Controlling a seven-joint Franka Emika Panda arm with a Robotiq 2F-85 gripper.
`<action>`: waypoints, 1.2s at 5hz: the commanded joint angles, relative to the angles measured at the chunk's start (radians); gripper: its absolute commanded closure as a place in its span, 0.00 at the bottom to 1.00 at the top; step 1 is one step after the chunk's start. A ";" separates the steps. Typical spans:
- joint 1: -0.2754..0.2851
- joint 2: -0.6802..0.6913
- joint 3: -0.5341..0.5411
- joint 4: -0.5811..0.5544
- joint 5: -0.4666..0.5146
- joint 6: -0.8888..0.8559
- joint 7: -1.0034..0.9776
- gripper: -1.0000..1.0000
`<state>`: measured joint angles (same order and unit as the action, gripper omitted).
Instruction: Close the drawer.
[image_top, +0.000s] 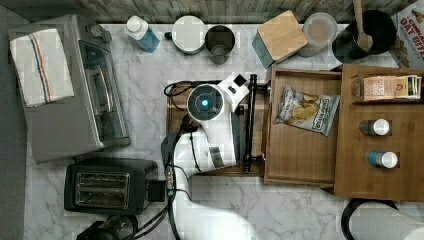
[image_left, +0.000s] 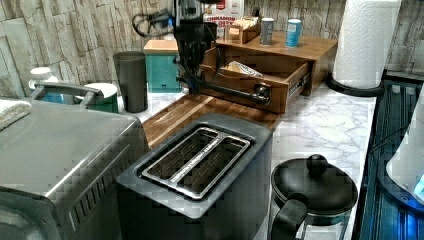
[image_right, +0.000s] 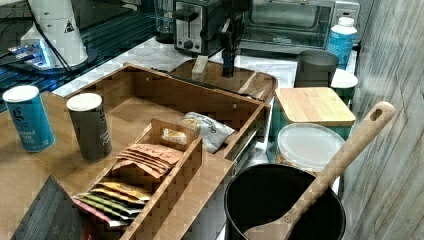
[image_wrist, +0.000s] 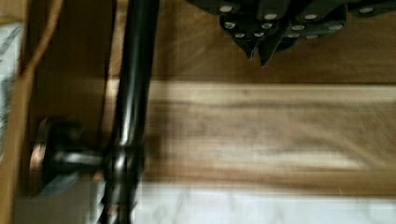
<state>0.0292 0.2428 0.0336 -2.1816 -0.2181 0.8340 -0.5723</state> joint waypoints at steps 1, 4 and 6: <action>0.060 0.011 -0.028 -0.099 -0.096 0.007 0.107 1.00; -0.050 -0.012 -0.045 -0.132 -0.116 0.091 -0.038 1.00; -0.066 -0.059 -0.067 -0.140 -0.094 0.047 -0.079 1.00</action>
<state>0.0265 0.2573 -0.0048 -2.3125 -0.3486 0.9277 -0.6260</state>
